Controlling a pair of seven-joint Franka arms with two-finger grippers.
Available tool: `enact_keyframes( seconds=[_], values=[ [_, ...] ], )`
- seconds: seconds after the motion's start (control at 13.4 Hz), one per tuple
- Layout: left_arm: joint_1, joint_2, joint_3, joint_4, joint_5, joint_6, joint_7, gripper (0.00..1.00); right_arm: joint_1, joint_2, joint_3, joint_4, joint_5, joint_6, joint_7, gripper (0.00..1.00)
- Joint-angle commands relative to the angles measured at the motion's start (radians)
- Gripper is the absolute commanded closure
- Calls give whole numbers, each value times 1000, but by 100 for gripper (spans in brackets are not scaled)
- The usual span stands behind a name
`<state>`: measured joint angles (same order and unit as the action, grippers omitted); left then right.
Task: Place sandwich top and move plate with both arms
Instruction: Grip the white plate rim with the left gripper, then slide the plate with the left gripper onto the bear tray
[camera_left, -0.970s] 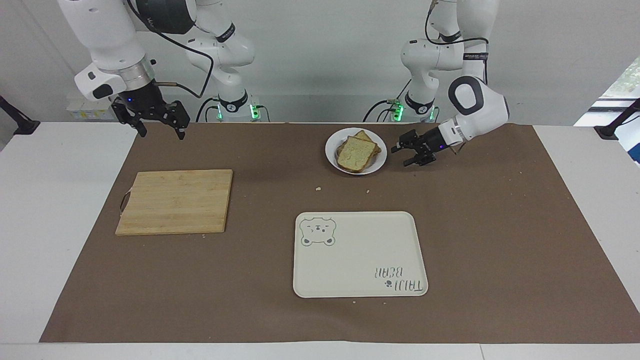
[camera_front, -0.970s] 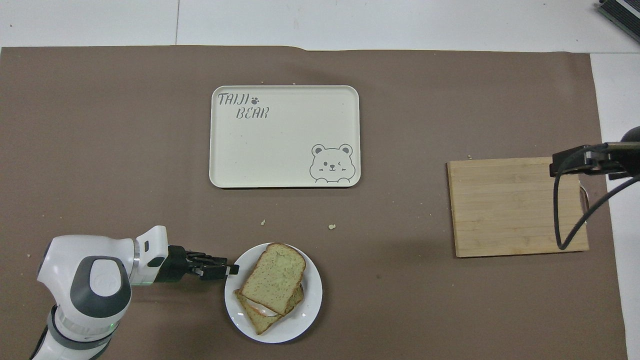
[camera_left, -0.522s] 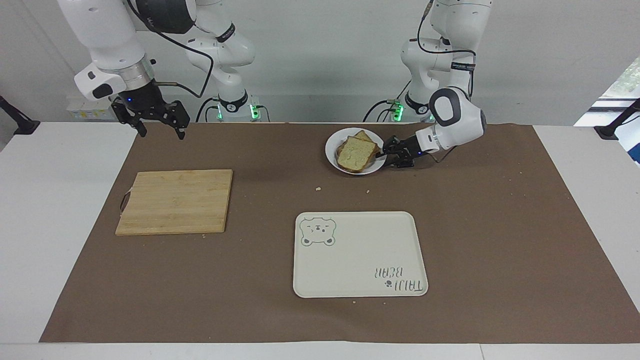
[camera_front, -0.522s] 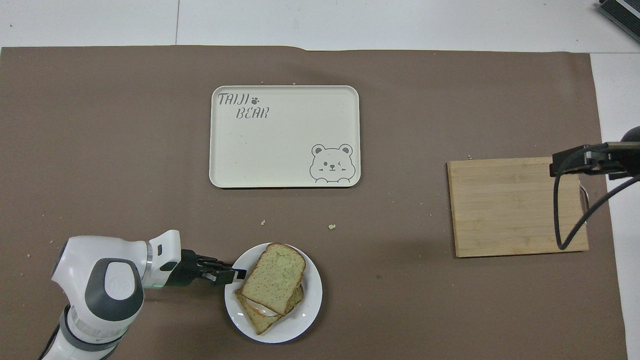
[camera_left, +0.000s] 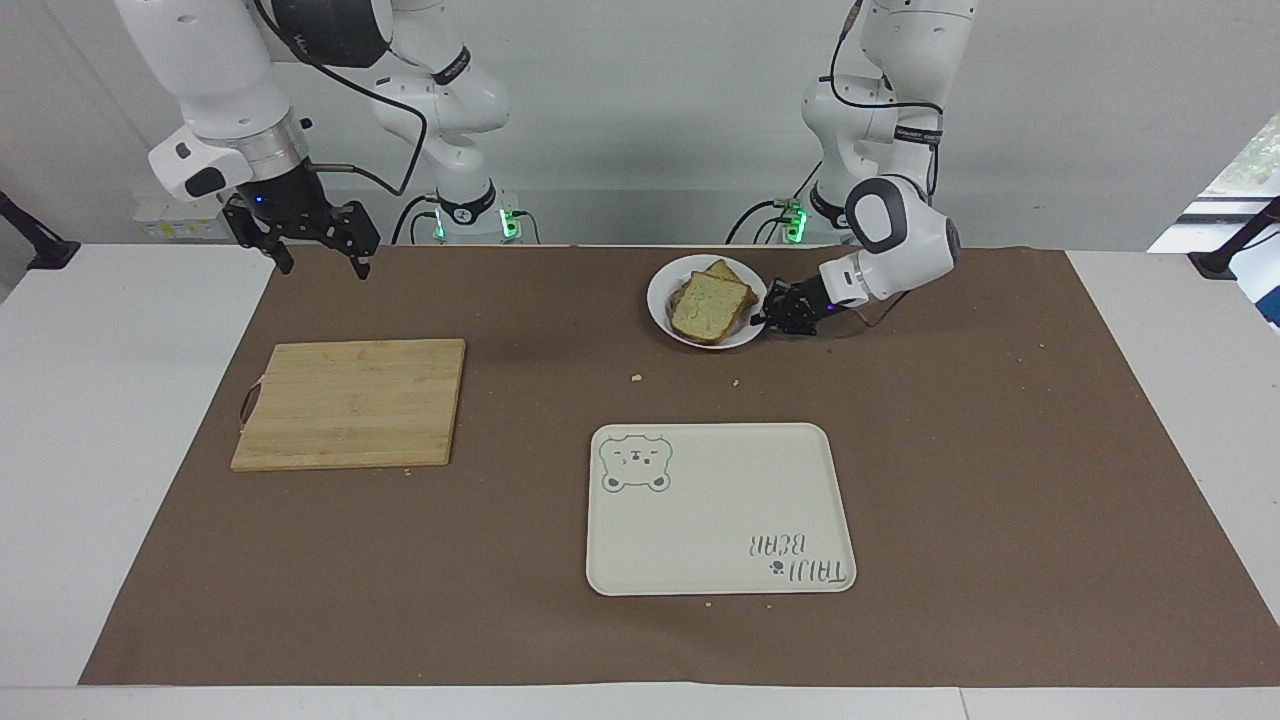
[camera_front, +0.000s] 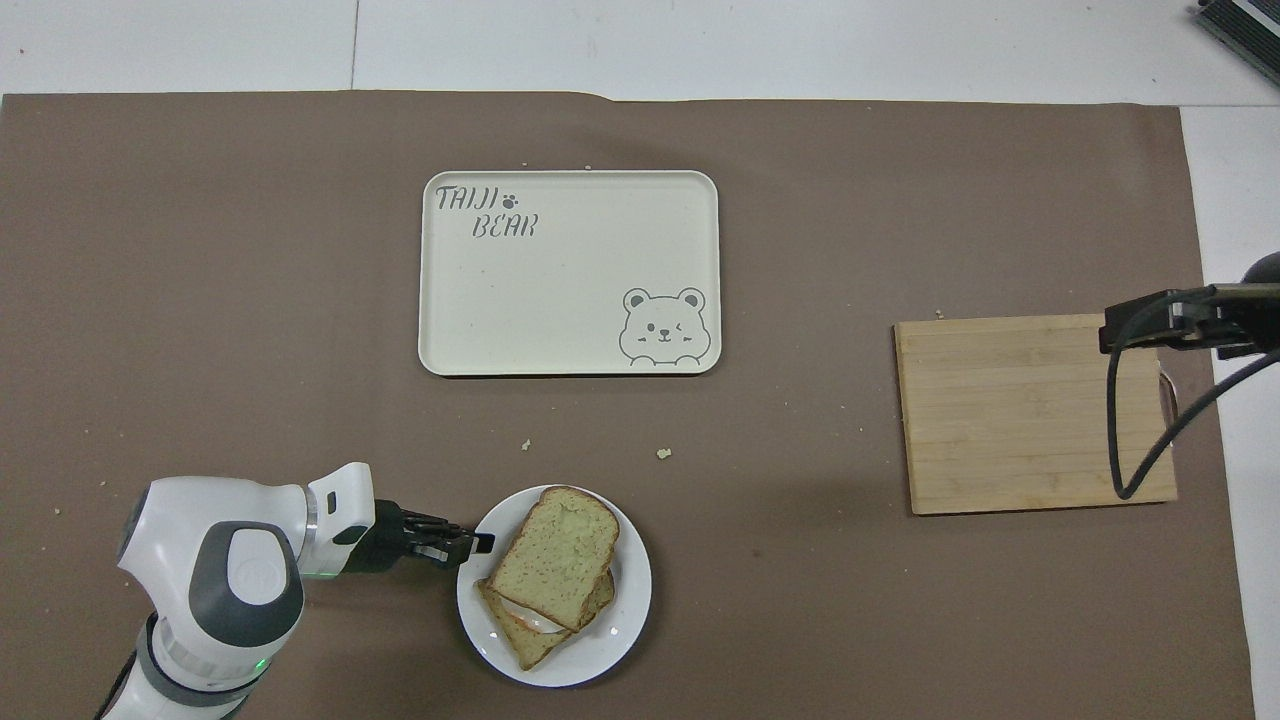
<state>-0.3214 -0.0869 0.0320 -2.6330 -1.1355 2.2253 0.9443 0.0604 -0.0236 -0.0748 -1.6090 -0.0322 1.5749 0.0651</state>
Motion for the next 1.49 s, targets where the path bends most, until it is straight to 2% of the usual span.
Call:
enact_keyframes(
  seconds=[0.0, 0.22, 0.45, 0.67, 0.82, 1.19, 1.42],
  values=[
    [-38, 19, 8, -12, -82, 76, 10, 100, 4, 14, -8, 26, 21, -21, -19, 0],
    [-18, 7, 8, -5, -96, 70, -22, 100, 4, 14, -10, 26, 20, -19, -19, 0],
    [1, 3, 9, 16, -186, 41, -22, 100, 4, 14, -10, 26, 20, -21, -19, 0],
    [102, 4, 9, 54, -208, -82, -19, 100, 4, 14, -10, 26, 21, -21, -19, 0],
    [142, 16, 9, 105, -272, -104, -15, 100, 4, 14, -8, 26, 20, -21, -19, 0],
    [159, 136, 9, 301, -464, -78, -21, 100, 4, 14, -10, 26, 20, -21, -19, 0],
    [159, 246, 6, 465, -490, -20, -62, 100, 4, 14, -10, 26, 20, -21, -19, 0]
  ],
)
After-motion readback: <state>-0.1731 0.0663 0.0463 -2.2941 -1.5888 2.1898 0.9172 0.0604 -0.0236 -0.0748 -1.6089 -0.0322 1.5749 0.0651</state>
